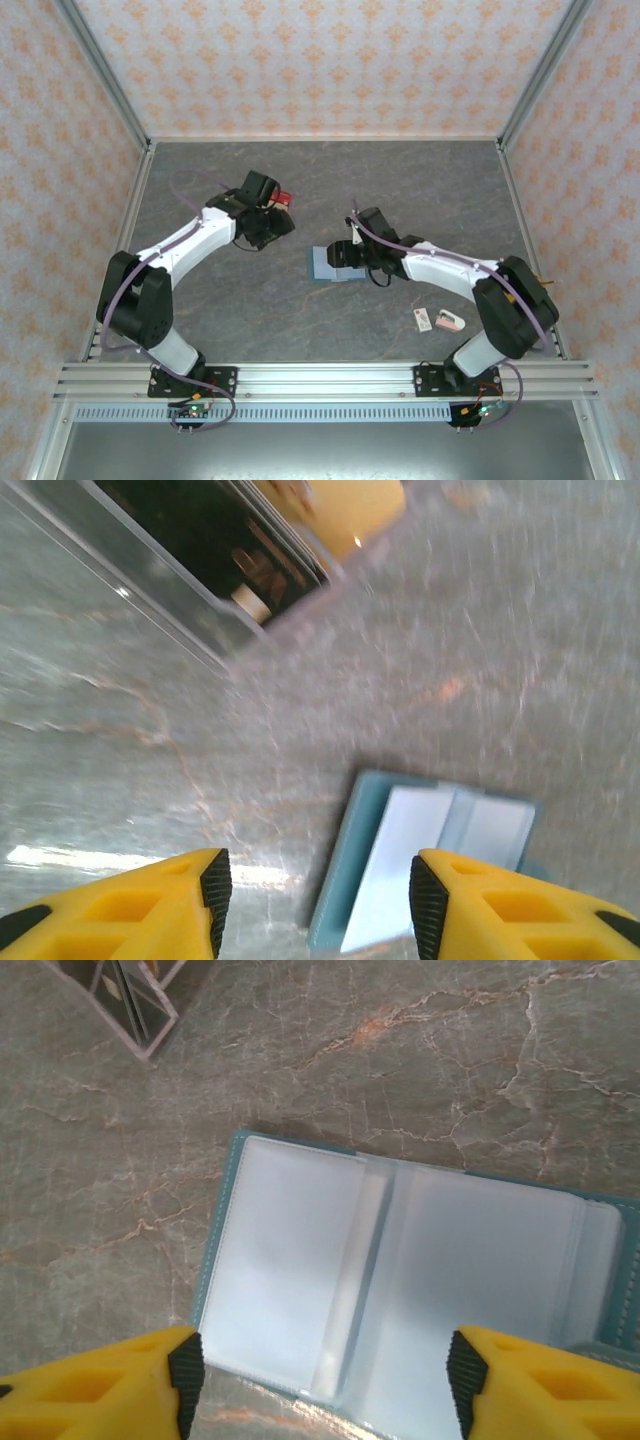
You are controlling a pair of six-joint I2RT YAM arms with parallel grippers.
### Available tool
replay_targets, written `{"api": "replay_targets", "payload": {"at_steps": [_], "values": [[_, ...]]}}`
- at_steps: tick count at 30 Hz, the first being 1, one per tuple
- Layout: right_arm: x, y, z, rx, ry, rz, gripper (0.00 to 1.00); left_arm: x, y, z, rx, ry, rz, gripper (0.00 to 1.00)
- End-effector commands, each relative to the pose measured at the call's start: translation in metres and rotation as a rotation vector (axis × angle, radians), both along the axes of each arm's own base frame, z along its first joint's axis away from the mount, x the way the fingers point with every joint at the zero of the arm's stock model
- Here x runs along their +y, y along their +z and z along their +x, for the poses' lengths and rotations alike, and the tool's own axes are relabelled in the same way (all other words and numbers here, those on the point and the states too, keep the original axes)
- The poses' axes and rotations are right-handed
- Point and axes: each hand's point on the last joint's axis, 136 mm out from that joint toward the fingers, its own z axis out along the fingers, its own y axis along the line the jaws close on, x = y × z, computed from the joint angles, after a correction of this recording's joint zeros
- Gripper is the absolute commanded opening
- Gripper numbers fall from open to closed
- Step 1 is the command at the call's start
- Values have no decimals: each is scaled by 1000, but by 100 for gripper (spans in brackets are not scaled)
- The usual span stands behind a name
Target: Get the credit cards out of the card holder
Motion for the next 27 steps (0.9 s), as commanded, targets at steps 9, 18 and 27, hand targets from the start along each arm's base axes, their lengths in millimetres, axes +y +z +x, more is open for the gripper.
{"api": "replay_targets", "payload": {"at_steps": [9, 18, 27], "values": [[2, -33, -1, 142, 1, -105, 46, -73, -33, -12, 13, -219, -145, 37], [-11, -51, 0, 184, -36, -207, 43, -84, -69, -13, 109, -243, -110, 26], [-12, -62, -1, 222, -40, -232, 38, -97, -70, -10, 106, -272, -164, 9]]}}
